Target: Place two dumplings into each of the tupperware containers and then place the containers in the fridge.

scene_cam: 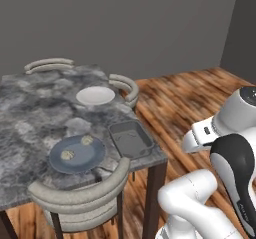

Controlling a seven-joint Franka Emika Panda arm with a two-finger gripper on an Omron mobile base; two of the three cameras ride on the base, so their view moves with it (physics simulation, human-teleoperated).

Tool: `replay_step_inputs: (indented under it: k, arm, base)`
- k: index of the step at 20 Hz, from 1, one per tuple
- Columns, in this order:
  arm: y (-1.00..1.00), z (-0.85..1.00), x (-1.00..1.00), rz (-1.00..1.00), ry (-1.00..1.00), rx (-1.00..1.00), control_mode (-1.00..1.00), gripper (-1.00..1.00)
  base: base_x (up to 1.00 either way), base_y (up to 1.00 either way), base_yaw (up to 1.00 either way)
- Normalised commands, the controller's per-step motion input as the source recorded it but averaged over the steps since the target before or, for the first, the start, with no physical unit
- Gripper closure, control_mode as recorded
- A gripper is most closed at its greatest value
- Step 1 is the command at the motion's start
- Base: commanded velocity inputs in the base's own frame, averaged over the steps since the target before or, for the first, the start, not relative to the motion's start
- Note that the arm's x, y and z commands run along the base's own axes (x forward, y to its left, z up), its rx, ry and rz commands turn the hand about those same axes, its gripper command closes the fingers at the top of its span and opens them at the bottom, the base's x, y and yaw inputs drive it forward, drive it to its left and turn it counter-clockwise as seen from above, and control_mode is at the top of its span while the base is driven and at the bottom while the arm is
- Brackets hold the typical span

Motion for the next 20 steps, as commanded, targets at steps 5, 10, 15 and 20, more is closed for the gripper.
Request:
replay_step_inputs:
  k: [5,10,15,20]
  arm:
    - [-0.06,0.01,0.15,0.05,0.0,0.03,-1.0,-1.0]
    - [-0.17,0.15,0.47,0.38,-0.01,0.13,-1.0,-1.0]
    - [0.25,0.01,0.36,0.4,-0.14,0.05,-1.0,-1.0]
    - [0.77,0.0,0.2,0.29,-0.14,0.0,-1.0,-1.0]
  base:
    - [0.62,-0.26,0.2]
    - [0.0,0.0,0.0]
    - [0.0,0.0,0.0]
    - [0.0,0.0,0.0]
